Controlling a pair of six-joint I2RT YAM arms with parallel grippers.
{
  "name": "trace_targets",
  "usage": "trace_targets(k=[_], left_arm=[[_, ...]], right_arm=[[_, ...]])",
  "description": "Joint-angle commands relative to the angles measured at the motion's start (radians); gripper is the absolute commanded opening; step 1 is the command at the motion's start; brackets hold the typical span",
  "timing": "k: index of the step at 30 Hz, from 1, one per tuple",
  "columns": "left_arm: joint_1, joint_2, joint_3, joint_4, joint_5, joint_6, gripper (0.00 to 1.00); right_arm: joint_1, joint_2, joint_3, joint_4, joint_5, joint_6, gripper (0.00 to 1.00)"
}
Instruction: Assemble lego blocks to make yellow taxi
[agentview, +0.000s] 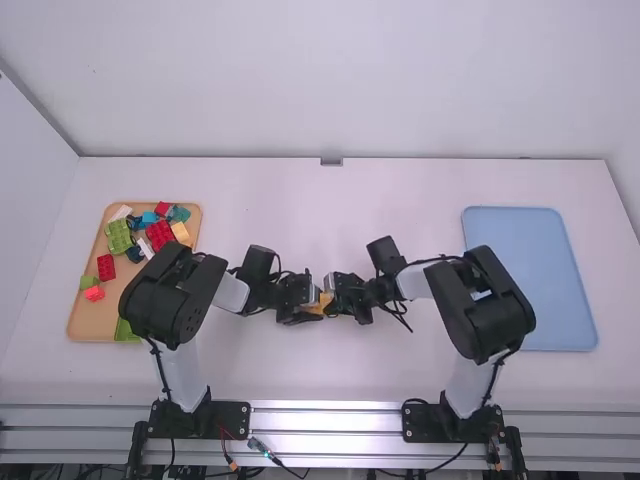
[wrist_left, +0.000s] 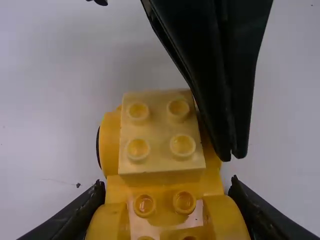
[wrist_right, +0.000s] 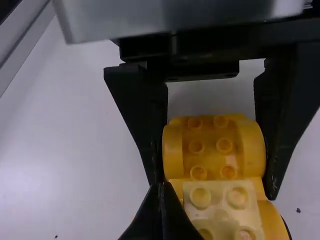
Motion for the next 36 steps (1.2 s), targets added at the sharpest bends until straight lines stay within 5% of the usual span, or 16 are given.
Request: trace_targets(k=[1, 9, 27, 36], left_arm=[[0.004, 0.011, 0.003, -0.002, 0.003, 0.011, 0.61], [0.004, 0.011, 0.003, -0.001, 0.004, 0.011, 0.6], [0.004, 0.011, 0.003, -0.002, 0.006, 0.011, 0.6], [0.004, 0.011, 0.003, 0.0, 0.003, 0.0, 0.6]], right_arm=[[-0.026, 0.021, -0.007, -0.01, -0.025, -0.072, 0.0], [-0.103, -0.098, -0.008, -0.135, -0.195, -0.275, 0.0], [0.001, 0.003, -0.008, 0.089, 0.078, 0.064, 0.0], [-0.036, 0.077, -0.008, 0.079, 0.075, 0.057, 0.0]])
